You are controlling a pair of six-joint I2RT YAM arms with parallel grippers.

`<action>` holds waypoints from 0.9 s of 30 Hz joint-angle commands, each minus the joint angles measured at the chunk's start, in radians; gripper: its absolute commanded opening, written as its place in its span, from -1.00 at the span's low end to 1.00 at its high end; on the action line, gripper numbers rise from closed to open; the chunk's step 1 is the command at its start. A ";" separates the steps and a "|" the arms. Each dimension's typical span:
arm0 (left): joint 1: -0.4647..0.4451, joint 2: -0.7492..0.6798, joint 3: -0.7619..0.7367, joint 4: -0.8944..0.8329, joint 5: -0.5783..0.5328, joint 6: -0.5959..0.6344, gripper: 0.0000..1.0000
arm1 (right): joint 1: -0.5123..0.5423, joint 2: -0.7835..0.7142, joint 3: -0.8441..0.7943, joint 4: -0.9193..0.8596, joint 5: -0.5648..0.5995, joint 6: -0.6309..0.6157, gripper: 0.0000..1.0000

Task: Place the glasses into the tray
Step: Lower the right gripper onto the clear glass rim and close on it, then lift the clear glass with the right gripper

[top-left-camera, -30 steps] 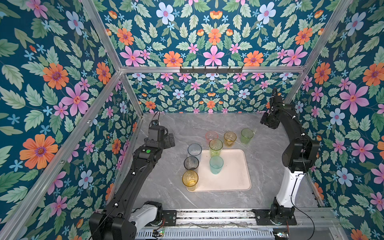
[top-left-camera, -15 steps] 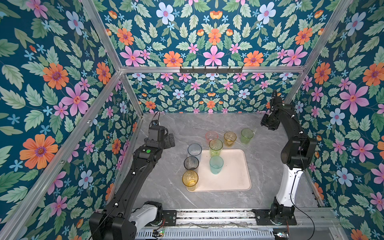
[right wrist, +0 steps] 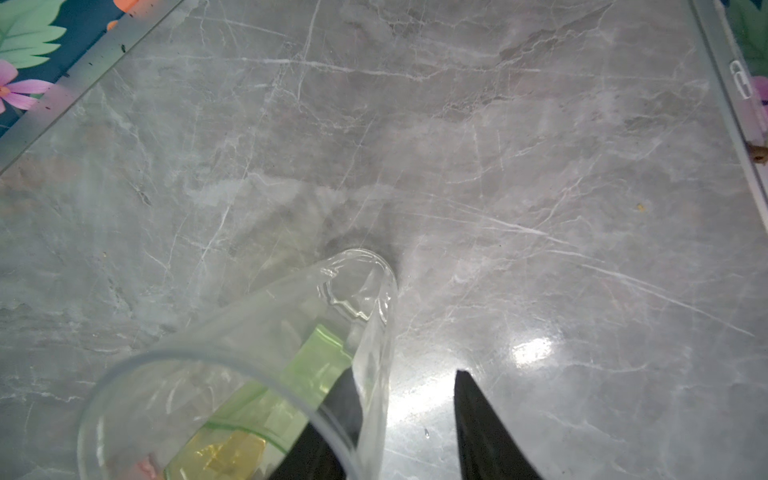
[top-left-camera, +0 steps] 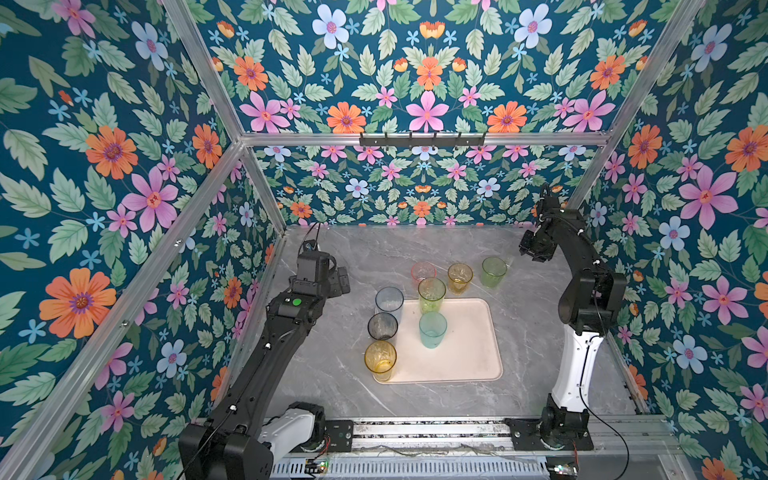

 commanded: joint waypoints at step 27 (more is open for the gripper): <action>0.008 0.016 0.005 0.004 0.006 0.003 0.99 | 0.000 0.007 0.035 -0.053 0.040 -0.041 -0.93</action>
